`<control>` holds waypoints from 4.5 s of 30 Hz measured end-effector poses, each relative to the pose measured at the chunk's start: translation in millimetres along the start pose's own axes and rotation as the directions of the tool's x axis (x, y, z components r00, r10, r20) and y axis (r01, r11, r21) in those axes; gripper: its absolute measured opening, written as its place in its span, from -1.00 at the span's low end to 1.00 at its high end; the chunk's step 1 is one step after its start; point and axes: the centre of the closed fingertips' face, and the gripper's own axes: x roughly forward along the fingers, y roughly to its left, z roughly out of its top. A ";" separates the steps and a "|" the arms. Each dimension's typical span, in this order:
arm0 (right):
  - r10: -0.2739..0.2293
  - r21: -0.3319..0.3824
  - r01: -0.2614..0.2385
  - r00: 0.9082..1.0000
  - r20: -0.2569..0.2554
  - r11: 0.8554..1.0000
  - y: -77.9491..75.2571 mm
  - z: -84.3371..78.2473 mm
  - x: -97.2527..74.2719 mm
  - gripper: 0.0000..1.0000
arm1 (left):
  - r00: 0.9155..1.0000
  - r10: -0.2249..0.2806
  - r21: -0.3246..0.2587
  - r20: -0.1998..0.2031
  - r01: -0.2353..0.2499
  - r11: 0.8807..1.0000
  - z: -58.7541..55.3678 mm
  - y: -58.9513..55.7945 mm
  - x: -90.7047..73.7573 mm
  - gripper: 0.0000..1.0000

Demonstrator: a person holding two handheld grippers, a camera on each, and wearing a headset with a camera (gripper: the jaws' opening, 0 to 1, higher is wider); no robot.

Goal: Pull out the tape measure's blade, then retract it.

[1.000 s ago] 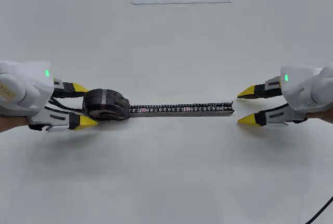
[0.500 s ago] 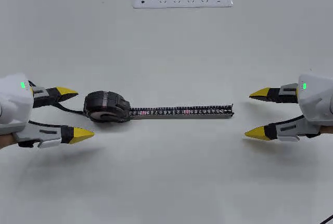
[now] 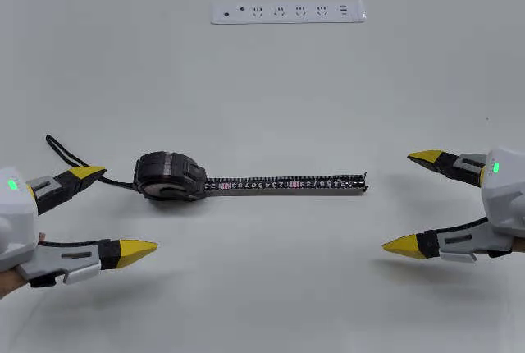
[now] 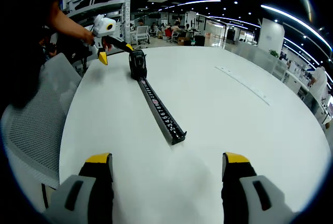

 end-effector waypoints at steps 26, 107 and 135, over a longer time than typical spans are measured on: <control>-0.159 0.154 0.141 0.980 0.116 0.978 33.0 18.0 -0.8 0.99 | 0.967 0.230 -0.169 0.112 -0.210 0.963 1.6 -24.2 -7.8 1.00; -0.158 0.184 0.129 0.975 0.154 0.974 37.8 18.6 21.7 0.33 | 0.847 0.528 -0.361 0.060 -0.474 0.803 22.1 -26.8 16.7 1.00; -0.075 0.094 0.063 0.989 0.124 0.994 -3.3 6.6 37.6 -0.17 | 0.845 0.535 -0.351 0.005 -0.499 0.792 29.0 -2.8 58.5 0.90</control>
